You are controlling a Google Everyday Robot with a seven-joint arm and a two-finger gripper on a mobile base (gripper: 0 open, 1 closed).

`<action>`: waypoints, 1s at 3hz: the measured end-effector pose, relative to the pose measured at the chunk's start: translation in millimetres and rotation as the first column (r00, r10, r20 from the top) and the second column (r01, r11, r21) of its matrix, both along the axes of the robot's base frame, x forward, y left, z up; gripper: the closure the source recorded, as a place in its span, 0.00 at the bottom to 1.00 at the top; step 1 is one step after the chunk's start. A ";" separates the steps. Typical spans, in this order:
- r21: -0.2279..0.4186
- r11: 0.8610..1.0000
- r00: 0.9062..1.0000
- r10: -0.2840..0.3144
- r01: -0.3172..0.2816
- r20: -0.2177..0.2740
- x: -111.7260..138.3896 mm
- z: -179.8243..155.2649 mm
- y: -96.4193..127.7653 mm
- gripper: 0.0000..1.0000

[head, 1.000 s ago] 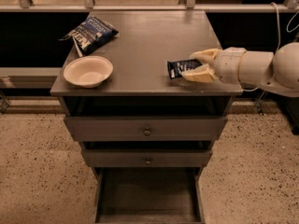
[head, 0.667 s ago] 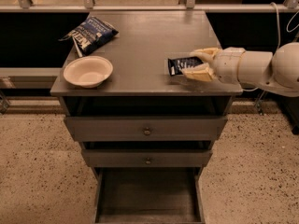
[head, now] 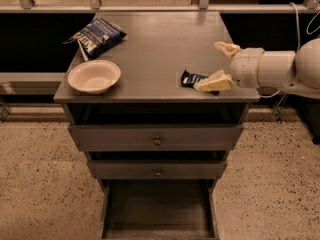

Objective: Pick rxbar blueberry from bottom drawer and place on counter

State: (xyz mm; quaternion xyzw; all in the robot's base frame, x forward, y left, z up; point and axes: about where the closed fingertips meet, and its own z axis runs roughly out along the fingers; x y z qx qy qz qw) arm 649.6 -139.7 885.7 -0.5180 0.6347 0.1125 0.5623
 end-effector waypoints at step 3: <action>-0.181 0.981 0.997 -0.074 0.066 -0.033 -69.4 35.2 -22.8 0.00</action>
Offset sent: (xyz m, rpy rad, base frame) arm -0.1341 -0.0838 0.0477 -0.3166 0.0686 -0.2125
